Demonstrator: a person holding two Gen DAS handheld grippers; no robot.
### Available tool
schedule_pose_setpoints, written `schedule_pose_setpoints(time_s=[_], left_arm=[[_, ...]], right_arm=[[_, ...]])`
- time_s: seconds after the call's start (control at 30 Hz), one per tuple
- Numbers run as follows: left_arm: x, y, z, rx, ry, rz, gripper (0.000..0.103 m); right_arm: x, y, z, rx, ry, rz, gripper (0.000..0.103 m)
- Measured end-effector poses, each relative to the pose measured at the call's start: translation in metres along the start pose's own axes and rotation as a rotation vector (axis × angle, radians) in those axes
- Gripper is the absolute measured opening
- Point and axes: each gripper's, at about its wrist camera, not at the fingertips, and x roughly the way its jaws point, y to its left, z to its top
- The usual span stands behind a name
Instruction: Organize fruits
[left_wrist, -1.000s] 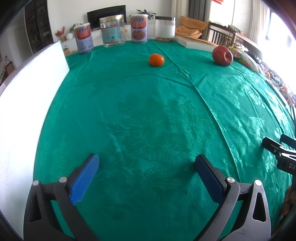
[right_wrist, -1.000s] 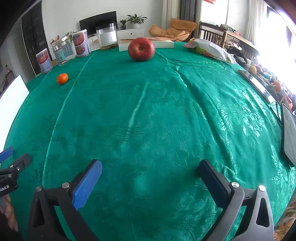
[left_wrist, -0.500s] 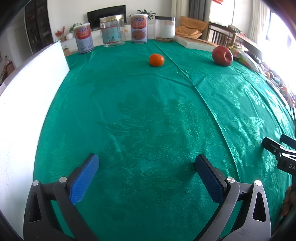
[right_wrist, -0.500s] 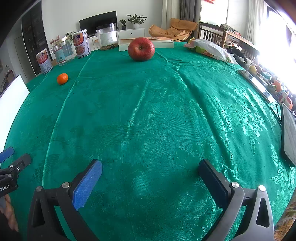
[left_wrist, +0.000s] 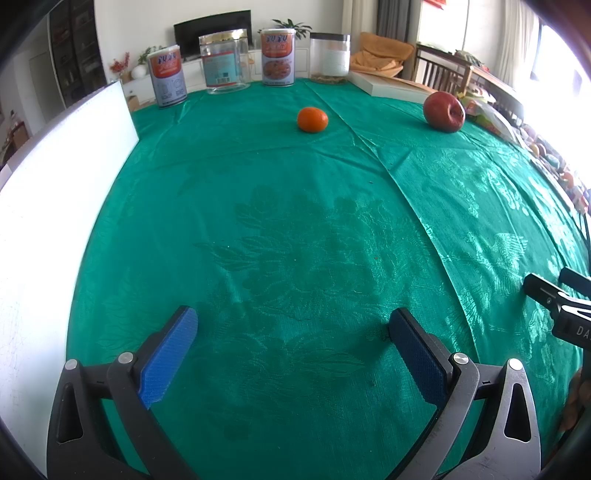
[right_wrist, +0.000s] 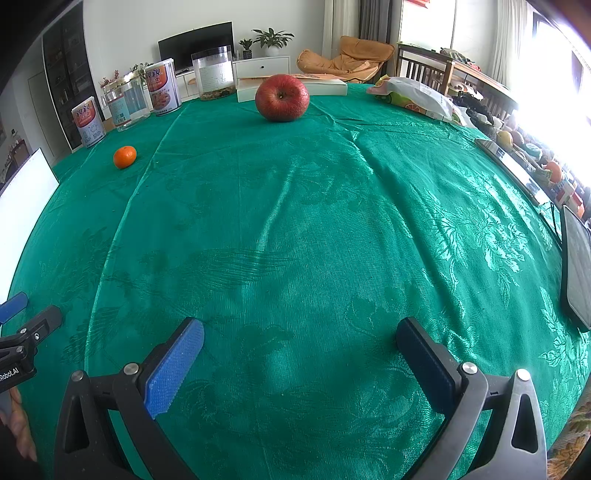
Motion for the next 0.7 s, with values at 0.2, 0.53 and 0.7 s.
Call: schedule_pose_setpoints(time_s=[0.2, 0.53, 0.7], left_arm=[[-0.01, 0.03, 0.009, -0.129, -0.015, -0.083, 0.101], [0.025, 0.007, 0.088, -0.18, -0.023, -0.114, 0.101], [0.069, -0.017, 0.144, -0.093, -0.033, -0.013, 0.101]], right_arm=[[0.0, 0.0, 0.0, 0.0, 0.0, 0.0, 0.103], [0.0, 0.0, -0.001, 0.002, 0.0, -0.001, 0.103], [0.0, 0.0, -0.001, 0.001, 0.0, 0.0, 0.103]])
